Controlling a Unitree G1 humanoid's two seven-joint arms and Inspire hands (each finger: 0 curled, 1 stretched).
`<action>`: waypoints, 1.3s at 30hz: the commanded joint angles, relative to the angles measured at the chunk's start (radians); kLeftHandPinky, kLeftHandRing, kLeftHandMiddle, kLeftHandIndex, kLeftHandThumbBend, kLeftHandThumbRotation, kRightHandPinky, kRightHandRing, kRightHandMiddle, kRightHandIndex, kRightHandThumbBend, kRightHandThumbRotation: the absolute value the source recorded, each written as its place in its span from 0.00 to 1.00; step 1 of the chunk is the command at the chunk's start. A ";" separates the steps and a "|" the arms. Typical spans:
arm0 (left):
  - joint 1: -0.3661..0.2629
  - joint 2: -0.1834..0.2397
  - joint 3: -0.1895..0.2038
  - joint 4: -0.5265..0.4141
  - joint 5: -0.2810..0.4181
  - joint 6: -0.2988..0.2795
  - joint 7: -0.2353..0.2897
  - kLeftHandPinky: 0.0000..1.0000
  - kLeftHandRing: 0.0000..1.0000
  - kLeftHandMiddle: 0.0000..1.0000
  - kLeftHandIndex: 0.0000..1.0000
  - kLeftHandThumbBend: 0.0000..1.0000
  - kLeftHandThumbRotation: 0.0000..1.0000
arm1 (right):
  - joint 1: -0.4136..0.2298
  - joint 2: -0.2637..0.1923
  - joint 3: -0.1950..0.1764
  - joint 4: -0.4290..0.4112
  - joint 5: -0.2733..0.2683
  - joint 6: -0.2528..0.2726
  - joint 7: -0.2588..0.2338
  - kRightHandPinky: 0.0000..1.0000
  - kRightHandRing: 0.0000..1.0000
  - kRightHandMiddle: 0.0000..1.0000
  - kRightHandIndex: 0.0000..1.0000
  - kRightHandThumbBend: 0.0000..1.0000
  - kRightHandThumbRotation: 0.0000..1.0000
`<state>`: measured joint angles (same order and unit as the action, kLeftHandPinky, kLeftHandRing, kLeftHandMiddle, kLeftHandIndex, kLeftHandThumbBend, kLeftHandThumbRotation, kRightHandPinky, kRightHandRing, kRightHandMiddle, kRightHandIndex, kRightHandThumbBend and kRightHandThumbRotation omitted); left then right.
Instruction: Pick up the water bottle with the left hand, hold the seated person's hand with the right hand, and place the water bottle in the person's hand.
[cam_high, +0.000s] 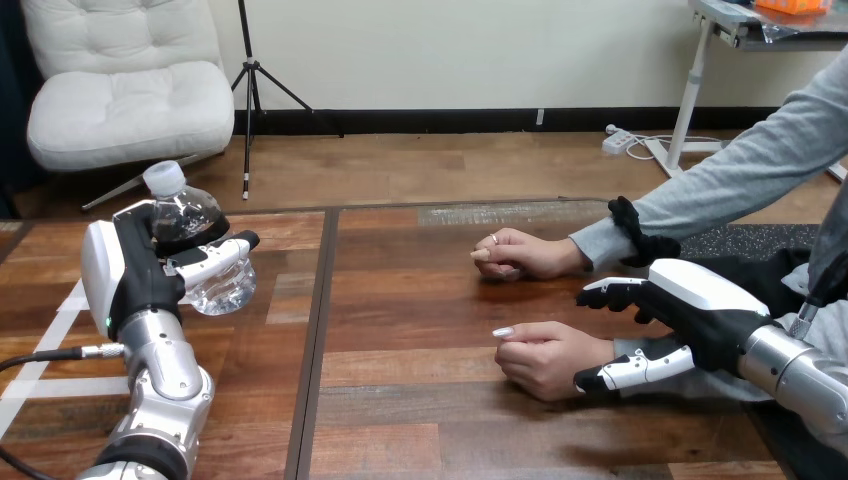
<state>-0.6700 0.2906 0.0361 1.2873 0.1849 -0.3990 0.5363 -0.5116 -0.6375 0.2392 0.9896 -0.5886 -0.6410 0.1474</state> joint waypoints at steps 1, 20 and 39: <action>-0.073 0.009 0.008 -0.050 -0.002 -0.007 0.003 0.36 0.41 0.44 0.48 0.77 0.00 | -0.094 -0.039 -0.002 -0.012 0.016 0.004 0.003 0.75 0.84 0.84 0.83 1.00 0.61; -0.065 0.013 0.013 -0.053 0.002 -0.008 -0.002 0.33 0.36 0.40 0.48 0.77 0.00 | -0.120 -0.050 0.015 0.010 -0.009 0.028 0.004 0.76 0.84 0.84 0.83 1.00 0.49; -0.063 0.012 0.014 -0.054 0.002 -0.012 0.003 0.29 0.34 0.39 0.47 0.78 0.00 | -0.165 -0.061 0.059 0.054 -0.047 0.059 -0.015 0.76 0.85 0.85 0.83 1.00 0.40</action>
<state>-0.6699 0.2907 0.0533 1.2849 0.1767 -0.3914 0.5272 -0.5756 -0.6655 0.2959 1.0353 -0.6338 -0.5859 0.1533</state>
